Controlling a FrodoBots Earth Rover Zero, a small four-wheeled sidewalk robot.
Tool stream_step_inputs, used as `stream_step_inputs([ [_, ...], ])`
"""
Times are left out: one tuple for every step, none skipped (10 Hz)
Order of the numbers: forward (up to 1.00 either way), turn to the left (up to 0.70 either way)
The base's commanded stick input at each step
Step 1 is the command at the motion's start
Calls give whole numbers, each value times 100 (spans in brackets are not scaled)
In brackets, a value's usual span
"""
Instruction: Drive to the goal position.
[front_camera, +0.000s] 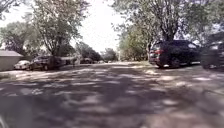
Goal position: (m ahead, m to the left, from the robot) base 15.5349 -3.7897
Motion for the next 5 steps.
stream_step_inputs([
  [69,3],
  [69,3],
  [69,3],
  [69,3],
  [69,3],
])
